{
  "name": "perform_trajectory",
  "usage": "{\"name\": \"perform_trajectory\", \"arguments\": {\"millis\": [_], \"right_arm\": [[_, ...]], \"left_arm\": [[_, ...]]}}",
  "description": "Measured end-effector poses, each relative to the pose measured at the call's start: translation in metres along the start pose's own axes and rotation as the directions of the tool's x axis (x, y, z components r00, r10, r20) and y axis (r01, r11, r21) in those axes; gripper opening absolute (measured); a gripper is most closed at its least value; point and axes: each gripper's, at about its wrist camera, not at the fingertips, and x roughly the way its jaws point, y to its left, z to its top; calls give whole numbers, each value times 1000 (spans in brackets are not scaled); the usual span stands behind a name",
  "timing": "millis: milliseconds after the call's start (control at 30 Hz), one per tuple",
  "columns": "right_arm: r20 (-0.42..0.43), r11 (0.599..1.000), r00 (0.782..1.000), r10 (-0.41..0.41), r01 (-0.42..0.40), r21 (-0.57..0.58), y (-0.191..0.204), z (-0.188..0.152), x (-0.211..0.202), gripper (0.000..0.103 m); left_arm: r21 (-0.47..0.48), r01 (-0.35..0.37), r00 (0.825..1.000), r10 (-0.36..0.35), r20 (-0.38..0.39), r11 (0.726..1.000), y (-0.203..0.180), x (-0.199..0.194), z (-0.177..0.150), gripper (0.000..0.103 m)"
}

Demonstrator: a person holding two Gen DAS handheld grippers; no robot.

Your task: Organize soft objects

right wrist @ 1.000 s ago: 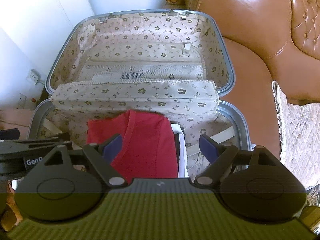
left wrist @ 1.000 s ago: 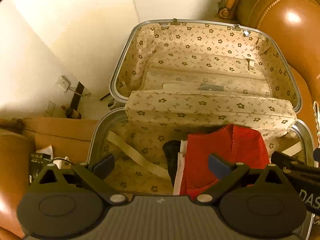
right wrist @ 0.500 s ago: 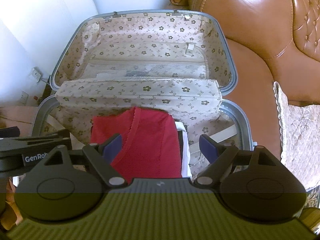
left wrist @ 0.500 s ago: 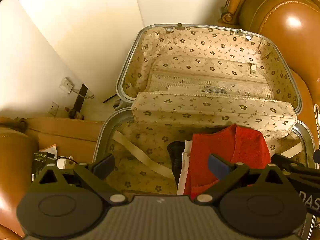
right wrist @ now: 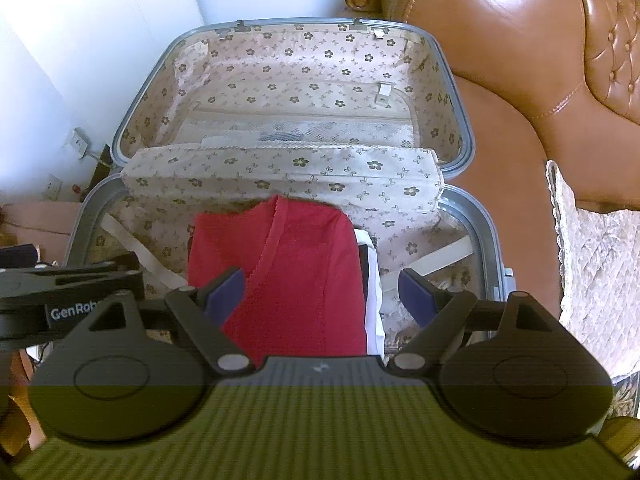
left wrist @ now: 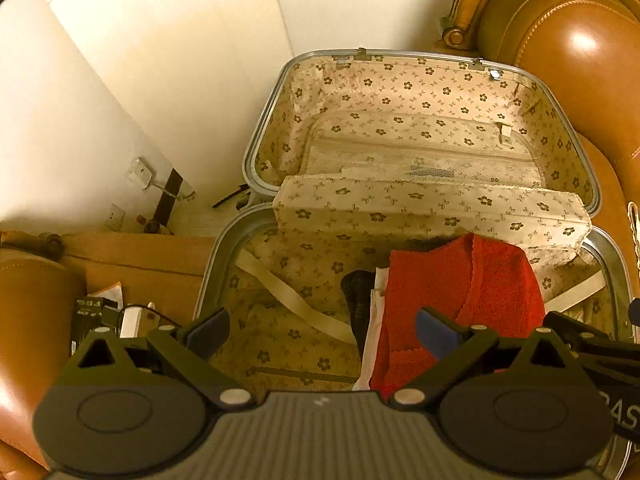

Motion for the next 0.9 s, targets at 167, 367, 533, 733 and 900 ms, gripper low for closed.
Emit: {"name": "perform_trajectory", "arguments": {"millis": [167, 367, 533, 733, 900], "right_arm": [[2, 1000, 1000, 8, -7, -13, 1, -11, -6, 91], [11, 1000, 1000, 19, -19, -15, -3, -26, -15, 91], [14, 999, 1000, 28, -27, -26, -7, -44, -24, 92], [19, 999, 999, 35, -34, -39, -9, -65, -35, 92], [21, 999, 999, 41, -40, -32, -12, -83, -41, 92]], "left_arm": [[-5, -2, 1000, 2, 9, 1000, 1, -7, -10, 101], [4, 3, 1000, -3, 16, 1000, 1, -16, -28, 101], [3, 3, 1000, -3, 21, 1000, 2, -24, -46, 101], [7, 14, 1000, -14, 19, 1000, 3, -36, -67, 101], [18, 6, 1000, -6, 23, 1000, 2, -44, -84, 100]]}}
